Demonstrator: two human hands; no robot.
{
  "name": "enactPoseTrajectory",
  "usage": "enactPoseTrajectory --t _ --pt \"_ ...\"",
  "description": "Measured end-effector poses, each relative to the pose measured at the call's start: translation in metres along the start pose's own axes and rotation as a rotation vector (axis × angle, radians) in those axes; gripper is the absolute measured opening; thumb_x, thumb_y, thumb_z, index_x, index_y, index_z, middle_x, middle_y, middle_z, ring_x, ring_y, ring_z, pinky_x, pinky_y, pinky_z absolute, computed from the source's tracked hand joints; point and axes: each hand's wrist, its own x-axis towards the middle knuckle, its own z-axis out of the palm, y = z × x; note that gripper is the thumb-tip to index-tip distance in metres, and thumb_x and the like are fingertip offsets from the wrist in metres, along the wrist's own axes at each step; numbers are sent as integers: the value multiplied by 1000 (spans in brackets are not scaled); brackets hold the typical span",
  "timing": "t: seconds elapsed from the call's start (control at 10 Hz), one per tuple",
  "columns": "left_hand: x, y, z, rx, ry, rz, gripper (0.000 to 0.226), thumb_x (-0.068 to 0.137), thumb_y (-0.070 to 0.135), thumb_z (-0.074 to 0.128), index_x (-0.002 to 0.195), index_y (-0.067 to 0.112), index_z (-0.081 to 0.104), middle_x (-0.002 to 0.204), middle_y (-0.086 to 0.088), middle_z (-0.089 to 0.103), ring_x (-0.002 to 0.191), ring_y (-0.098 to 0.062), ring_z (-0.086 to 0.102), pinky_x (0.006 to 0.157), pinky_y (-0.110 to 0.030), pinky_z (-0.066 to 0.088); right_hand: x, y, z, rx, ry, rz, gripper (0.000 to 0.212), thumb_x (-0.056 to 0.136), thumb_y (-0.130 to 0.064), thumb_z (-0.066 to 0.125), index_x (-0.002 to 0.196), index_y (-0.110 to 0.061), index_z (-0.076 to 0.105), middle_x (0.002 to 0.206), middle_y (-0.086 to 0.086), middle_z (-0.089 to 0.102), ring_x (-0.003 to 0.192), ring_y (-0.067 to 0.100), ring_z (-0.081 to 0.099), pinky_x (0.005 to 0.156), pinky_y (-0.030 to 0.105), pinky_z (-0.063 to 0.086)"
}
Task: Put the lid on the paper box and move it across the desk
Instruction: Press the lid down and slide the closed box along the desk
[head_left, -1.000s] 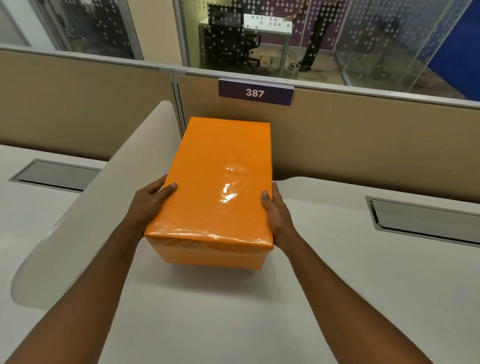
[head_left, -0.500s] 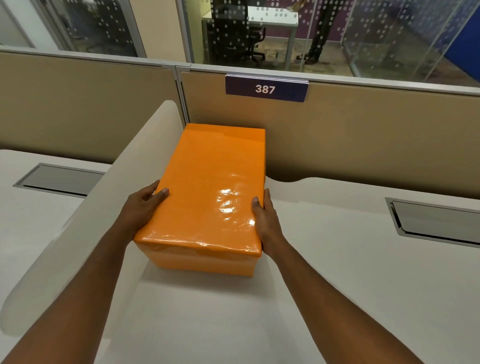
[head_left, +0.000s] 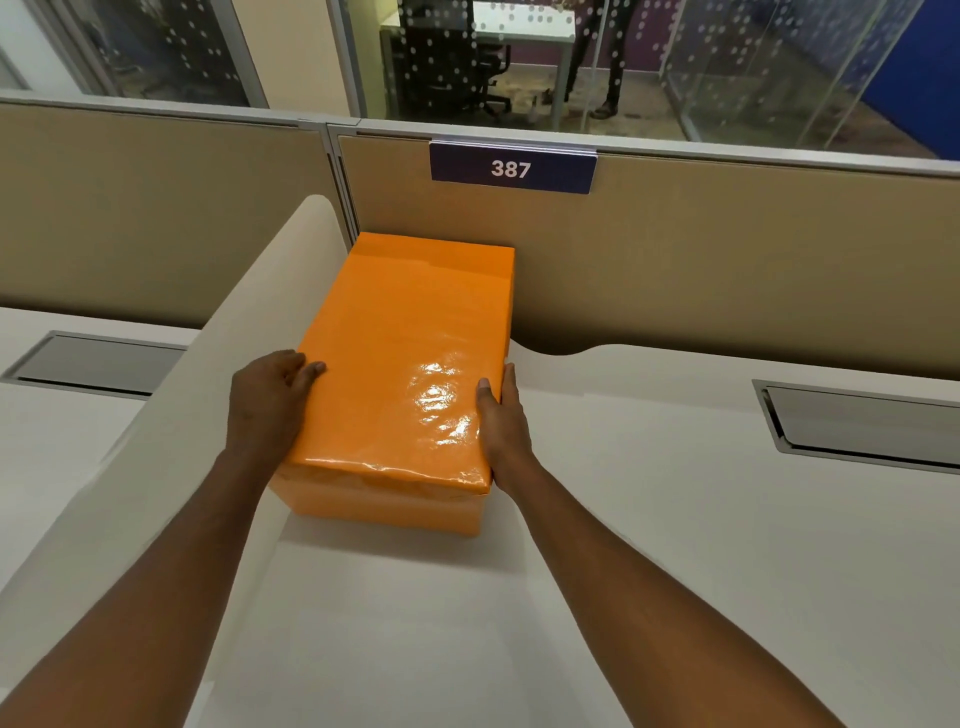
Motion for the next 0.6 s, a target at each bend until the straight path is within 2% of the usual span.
enactPoseTrajectory --t 0.2,0.3,0.4,0.6 --pt "1 3 0 111 27 66 35 92 30 56 99 -2 69 99 -23 71 90 -38 66 82 -40 48 -1 -2 -1 -72 -13 -10 62 92 -55 27 145 -38 0 150 6 30 127 34 42 102 57 37" --pt "-3 11 -3 174 49 117 35 96 24 50 110 -5 64 114 -26 67 105 -41 62 91 -48 47 -3 -5 -6 -77 -54 21 71 88 -62 30 144 -39 -7 152 6 27 129 35 40 103 58 36" --pt "-9 22 -5 211 84 149 34 96 21 50 117 -4 62 123 -25 63 116 -40 58 98 -50 44 -7 -7 -13 0 -60 33 81 82 -68 35 143 -40 -11 154 6 24 132 35 38 104 57 36" --pt "-63 85 7 126 70 238 32 93 13 55 116 -7 63 122 -25 64 123 -39 55 103 -46 42 -26 2 -41 -283 98 -50 79 87 -63 32 148 -22 3 157 8 13 142 31 18 111 49 25"
